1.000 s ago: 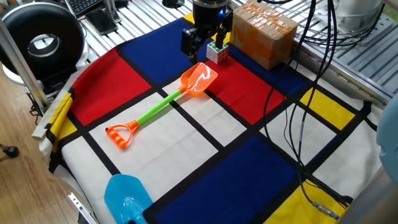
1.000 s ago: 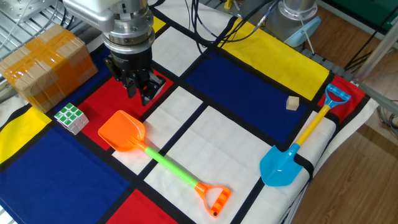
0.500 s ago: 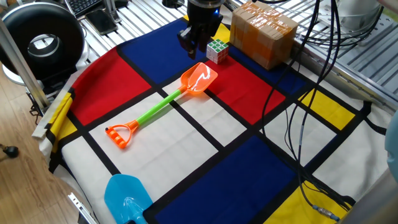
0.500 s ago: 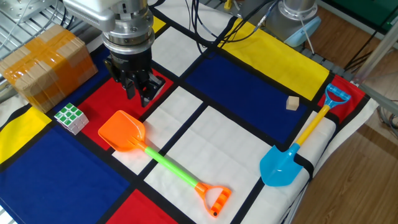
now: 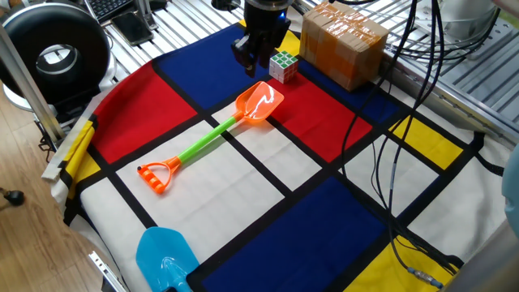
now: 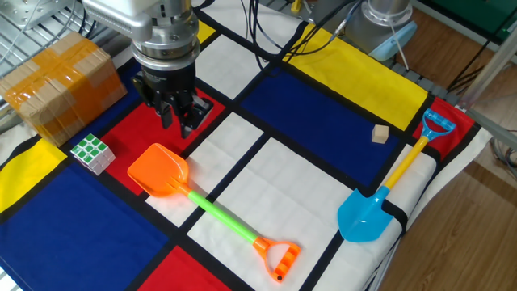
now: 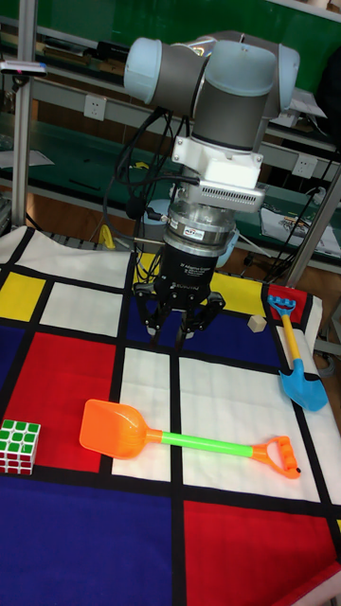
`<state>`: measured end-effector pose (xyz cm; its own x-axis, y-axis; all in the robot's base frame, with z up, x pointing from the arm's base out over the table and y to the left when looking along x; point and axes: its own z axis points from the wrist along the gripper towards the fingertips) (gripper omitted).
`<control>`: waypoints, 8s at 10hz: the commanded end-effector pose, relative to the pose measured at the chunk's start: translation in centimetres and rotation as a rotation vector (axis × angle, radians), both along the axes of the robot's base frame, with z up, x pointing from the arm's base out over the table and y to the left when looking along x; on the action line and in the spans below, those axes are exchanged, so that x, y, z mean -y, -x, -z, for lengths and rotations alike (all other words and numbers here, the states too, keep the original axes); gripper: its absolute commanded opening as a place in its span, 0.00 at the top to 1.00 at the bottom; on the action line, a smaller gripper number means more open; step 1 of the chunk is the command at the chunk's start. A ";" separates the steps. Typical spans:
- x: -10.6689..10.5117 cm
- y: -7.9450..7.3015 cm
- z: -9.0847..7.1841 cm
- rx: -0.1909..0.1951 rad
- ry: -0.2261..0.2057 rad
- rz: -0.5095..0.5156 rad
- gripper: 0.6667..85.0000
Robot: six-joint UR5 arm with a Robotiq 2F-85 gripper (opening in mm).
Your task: Use a shovel to scoop up an object
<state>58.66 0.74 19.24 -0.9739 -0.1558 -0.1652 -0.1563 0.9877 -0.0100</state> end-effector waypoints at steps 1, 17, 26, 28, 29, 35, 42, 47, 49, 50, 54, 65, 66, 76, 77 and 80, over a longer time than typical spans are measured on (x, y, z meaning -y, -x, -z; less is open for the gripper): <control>-0.6 -0.7 -0.3 0.027 -0.020 -0.041 0.55; 2.1 1.2 0.0 -0.049 0.099 -0.129 0.55; 0.6 1.1 0.1 -0.042 0.050 -0.174 0.55; -0.2 0.3 0.6 -0.037 0.053 -0.203 0.55; -1.3 -0.1 1.0 -0.038 0.015 -0.217 0.55; -1.1 -0.3 3.4 -0.083 0.022 -0.278 0.55; -0.1 1.9 3.5 -0.170 0.053 -0.343 0.55; -5.4 -0.8 6.4 -0.111 0.044 -0.383 0.55; -7.0 -1.3 7.3 -0.097 0.047 -0.462 0.55; -7.9 -2.6 7.3 -0.045 0.034 -0.510 0.49; -5.4 1.4 7.4 -0.223 0.090 -0.530 0.40; -7.3 2.9 7.3 -0.253 0.007 -0.646 1.00; -7.0 2.6 7.3 -0.245 0.023 -0.639 1.00; -8.9 0.8 7.3 -0.147 -0.019 -0.749 0.55; -8.2 1.6 7.3 -0.187 -0.004 -0.724 0.64; -7.3 -0.4 7.4 -0.129 0.050 -0.686 0.84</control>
<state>58.10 8.18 11.69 -0.6502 -0.7597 -0.0092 -0.7595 0.6496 0.0347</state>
